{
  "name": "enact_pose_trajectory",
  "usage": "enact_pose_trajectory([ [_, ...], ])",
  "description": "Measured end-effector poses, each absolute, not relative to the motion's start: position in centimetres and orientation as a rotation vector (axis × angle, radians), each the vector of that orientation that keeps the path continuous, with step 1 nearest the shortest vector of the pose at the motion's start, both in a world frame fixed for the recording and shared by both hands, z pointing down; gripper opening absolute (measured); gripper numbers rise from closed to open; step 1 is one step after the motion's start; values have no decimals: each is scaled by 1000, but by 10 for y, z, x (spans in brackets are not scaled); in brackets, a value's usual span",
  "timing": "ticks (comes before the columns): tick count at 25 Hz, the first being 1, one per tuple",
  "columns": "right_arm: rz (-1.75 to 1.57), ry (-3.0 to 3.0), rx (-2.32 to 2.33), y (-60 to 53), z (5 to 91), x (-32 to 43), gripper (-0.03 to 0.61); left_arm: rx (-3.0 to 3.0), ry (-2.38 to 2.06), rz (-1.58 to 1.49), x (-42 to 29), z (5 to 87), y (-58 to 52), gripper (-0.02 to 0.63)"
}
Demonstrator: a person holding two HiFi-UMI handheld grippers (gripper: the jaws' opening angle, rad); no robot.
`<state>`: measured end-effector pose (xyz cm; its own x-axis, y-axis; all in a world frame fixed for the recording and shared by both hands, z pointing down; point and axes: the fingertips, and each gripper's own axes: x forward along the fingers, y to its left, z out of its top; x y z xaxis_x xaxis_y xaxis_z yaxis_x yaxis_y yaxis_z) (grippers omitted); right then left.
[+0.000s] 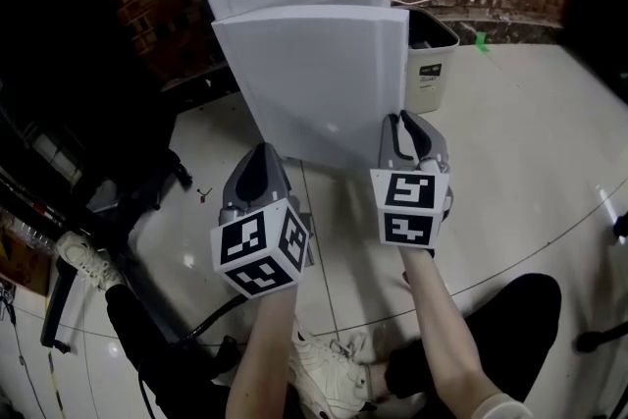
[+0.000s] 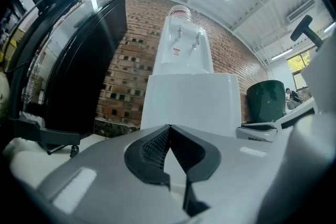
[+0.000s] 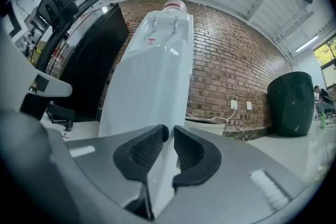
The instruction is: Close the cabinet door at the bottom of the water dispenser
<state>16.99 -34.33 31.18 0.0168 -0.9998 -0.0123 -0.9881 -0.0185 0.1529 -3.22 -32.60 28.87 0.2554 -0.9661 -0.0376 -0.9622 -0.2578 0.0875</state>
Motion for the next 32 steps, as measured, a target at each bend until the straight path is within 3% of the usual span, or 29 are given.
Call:
enact_pose_trajectory([
  [32,-296,-2079,2133,-453,310,219,46,2438,-1848,19,7,348,-424,15],
])
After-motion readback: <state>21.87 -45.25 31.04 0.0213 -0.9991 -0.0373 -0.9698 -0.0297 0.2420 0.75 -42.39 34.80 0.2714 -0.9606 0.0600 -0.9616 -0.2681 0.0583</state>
